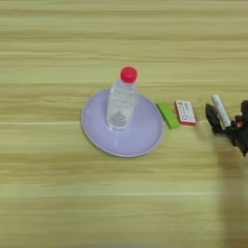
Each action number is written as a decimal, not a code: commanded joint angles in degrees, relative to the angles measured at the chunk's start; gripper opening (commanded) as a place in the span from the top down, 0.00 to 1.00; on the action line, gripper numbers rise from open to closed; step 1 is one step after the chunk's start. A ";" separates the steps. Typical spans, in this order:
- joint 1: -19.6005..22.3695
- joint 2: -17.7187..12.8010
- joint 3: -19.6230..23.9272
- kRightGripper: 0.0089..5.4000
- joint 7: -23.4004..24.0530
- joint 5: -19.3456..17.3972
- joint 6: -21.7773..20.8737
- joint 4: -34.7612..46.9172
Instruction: Move the objects on the table
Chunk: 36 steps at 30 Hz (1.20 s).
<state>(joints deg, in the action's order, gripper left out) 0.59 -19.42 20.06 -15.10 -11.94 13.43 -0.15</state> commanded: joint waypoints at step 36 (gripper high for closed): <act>8.88 1.06 -9.26 0.01 2.34 10.13 -11.97 -13.20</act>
<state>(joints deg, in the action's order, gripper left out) 5.67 -16.48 10.68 -12.99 -2.09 3.40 -14.16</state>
